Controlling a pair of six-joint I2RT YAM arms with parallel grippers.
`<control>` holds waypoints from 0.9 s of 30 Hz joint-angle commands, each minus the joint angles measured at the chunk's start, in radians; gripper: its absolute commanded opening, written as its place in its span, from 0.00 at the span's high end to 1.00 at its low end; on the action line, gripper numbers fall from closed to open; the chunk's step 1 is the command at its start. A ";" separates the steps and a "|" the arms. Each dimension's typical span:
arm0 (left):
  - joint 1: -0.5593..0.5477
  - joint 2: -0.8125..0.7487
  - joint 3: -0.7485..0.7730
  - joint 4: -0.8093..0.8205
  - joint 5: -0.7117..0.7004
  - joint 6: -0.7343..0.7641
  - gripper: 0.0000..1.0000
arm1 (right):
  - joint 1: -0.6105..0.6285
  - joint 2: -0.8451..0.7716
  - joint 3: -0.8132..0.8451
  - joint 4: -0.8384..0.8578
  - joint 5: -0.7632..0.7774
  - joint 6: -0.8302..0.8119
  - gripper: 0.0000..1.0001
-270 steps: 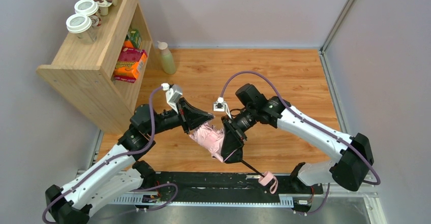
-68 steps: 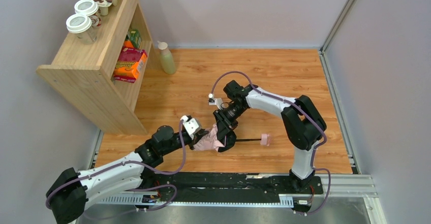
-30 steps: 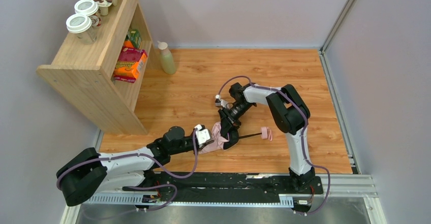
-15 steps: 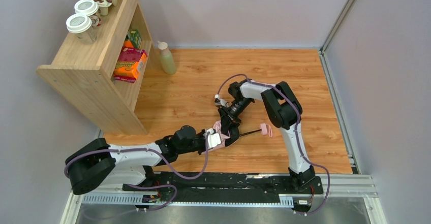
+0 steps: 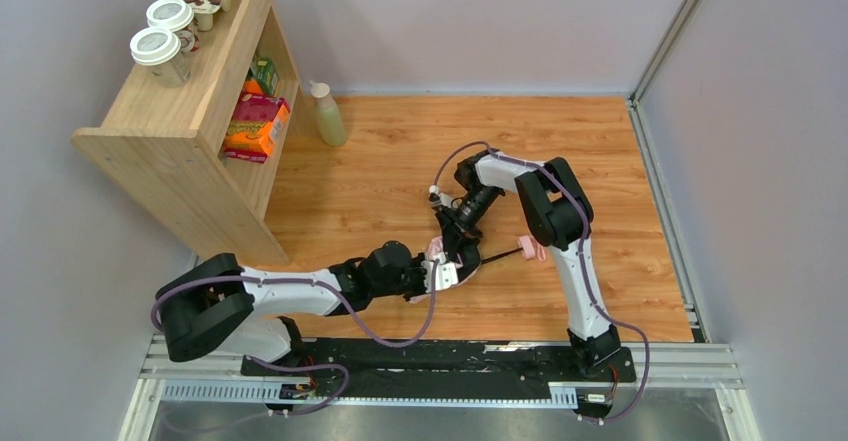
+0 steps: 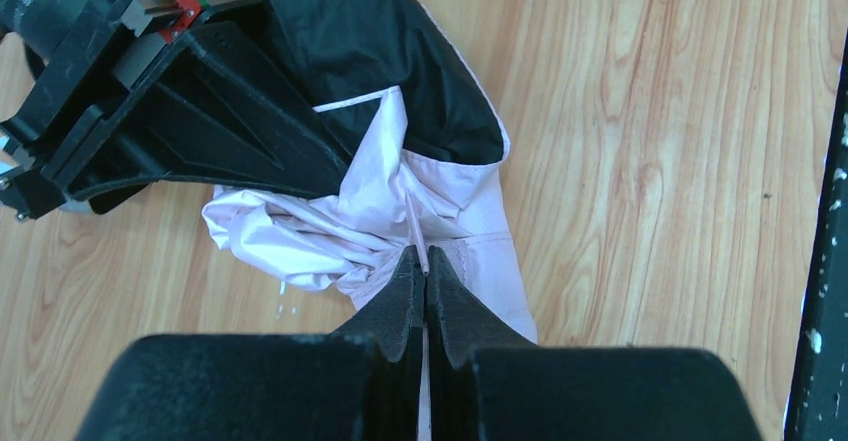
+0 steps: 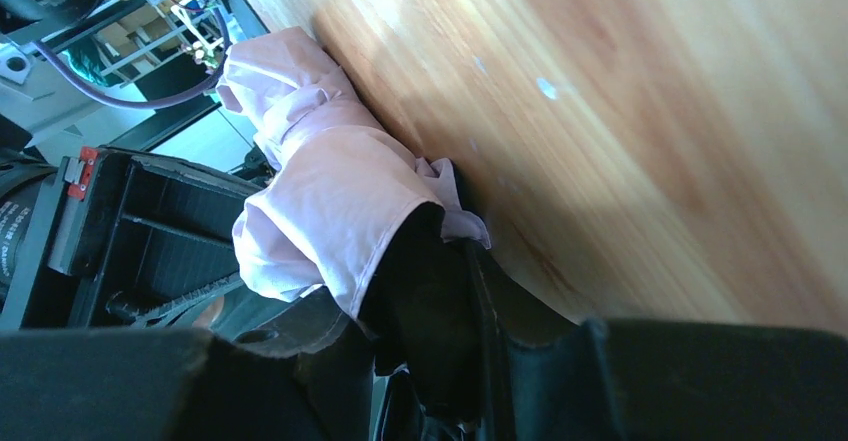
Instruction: Put away the umbrella
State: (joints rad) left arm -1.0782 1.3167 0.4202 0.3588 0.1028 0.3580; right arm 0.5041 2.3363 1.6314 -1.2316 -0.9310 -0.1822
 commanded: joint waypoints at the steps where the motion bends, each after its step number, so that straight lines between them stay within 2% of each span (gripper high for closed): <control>1: -0.071 0.140 0.046 -0.121 0.385 -0.094 1.00 | -0.050 0.015 0.070 0.236 0.207 0.035 1.00; 4: -0.071 0.223 0.116 -0.187 0.411 -0.094 1.00 | -0.050 0.008 0.070 0.238 0.211 0.033 1.00; 6: -0.069 0.268 0.121 -0.170 0.426 -0.112 0.99 | -0.055 0.006 0.067 0.241 0.213 0.030 1.00; 7: -0.069 0.285 0.123 -0.158 0.425 -0.126 0.94 | -0.056 0.008 0.064 0.239 0.213 0.030 1.00; 12: -0.065 0.305 0.118 -0.127 0.455 -0.152 0.84 | -0.058 0.001 0.064 0.242 0.212 0.030 1.00; 14: -0.065 0.317 0.124 -0.124 0.486 -0.162 0.77 | -0.061 -0.003 0.065 0.244 0.212 0.032 1.00; 17: -0.065 0.349 0.143 -0.141 0.497 -0.171 0.72 | -0.061 -0.009 0.070 0.244 0.212 0.033 1.00; 19: -0.062 0.328 0.138 -0.149 0.488 -0.171 0.73 | -0.064 -0.022 0.064 0.247 0.215 0.033 1.00; 21: -0.062 0.220 0.080 -0.075 0.462 -0.195 0.76 | -0.065 -0.025 0.059 0.248 0.221 0.033 1.00; 23: -0.062 0.072 0.124 -0.162 0.433 -0.198 0.76 | -0.067 -0.028 0.054 0.248 0.231 0.035 1.00; 24: -0.062 -0.053 0.140 -0.247 0.411 -0.214 0.76 | -0.065 -0.037 0.042 0.259 0.228 0.029 1.00; 27: -0.048 -0.308 0.161 -0.285 0.316 -0.299 0.70 | -0.058 -0.095 -0.019 0.345 0.242 0.061 1.00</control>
State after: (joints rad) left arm -1.1385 1.3132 0.5213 0.1509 0.4885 0.1604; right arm 0.4446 2.3108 1.6680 -1.1053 -0.9009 -0.1406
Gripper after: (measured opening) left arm 0.263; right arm 0.329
